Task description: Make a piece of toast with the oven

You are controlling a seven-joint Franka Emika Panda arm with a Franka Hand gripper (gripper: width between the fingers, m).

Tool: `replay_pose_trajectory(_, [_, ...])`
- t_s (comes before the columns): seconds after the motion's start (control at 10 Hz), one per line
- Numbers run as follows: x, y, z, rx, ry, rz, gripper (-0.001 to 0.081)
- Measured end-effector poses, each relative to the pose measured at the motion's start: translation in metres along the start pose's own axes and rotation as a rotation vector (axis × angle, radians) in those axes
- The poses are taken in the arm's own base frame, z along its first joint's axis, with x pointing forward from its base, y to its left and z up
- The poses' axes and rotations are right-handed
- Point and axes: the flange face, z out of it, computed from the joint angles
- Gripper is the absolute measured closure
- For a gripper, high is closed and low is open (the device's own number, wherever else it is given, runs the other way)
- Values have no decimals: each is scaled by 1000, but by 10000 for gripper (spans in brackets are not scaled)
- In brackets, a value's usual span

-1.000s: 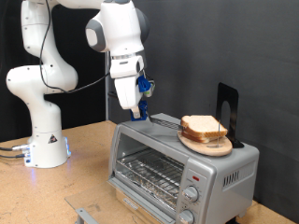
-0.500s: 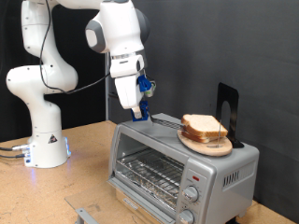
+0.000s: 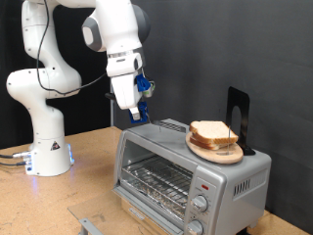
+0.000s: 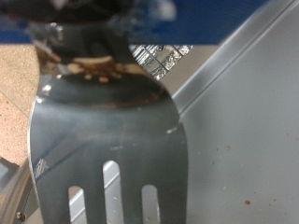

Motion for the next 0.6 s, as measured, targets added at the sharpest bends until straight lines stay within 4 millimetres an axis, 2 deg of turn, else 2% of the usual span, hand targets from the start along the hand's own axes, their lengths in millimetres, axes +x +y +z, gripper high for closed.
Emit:
replay_pose_trajectory(0.3, [-1,3,0,0,-2,7,406])
replay_pose_trajectory(0.6, [-1,-2,5,-3,-14,4,406])
